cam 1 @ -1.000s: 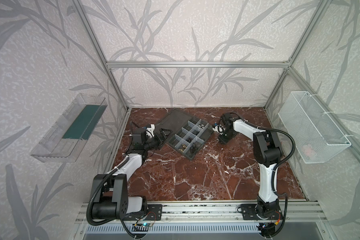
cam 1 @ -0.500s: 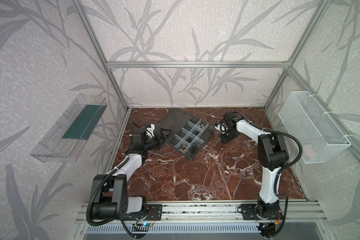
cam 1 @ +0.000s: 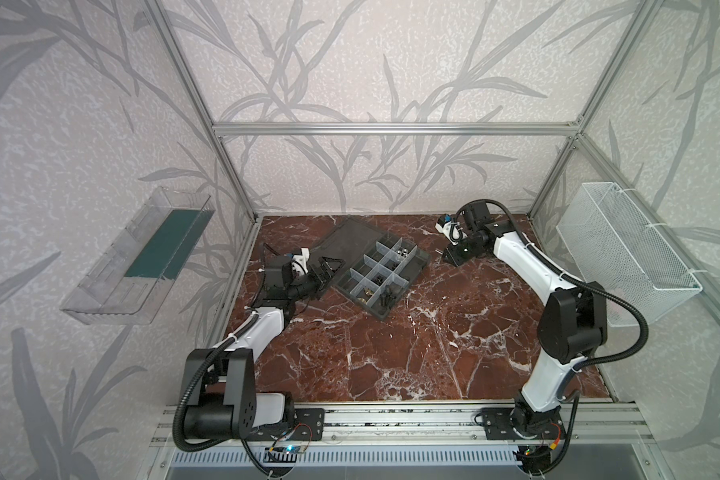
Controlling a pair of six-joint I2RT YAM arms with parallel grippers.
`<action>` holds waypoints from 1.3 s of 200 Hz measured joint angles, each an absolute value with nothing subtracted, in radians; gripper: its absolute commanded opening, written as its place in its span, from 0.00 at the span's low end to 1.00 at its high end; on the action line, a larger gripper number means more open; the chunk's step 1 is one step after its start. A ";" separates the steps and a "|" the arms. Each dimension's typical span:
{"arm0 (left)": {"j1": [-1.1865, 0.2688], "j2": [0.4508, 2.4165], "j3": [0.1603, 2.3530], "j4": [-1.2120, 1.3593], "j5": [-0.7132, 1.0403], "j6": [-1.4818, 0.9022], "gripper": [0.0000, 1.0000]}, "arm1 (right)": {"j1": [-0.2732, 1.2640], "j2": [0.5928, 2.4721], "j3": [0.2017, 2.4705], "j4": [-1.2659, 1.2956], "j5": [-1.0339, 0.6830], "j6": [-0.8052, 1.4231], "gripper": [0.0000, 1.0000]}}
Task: Sort the screws and nuts into containers
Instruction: 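Carry the silver hex bolt with the right gripper over an empty compartment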
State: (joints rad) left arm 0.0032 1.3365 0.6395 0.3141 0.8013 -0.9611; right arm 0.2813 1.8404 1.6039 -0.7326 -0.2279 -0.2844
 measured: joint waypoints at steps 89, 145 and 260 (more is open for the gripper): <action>0.005 1.335 0.639 0.313 0.802 -0.961 0.99 | 0.409 2.039 1.802 -0.762 -0.184 -0.335 0.03; 0.006 1.328 0.640 0.312 0.801 -0.960 0.99 | 0.457 2.143 1.874 -0.808 -0.092 -0.362 0.03; 0.007 1.328 0.639 0.311 0.802 -0.957 1.00 | 0.487 2.211 1.937 -0.850 -0.031 -0.372 0.11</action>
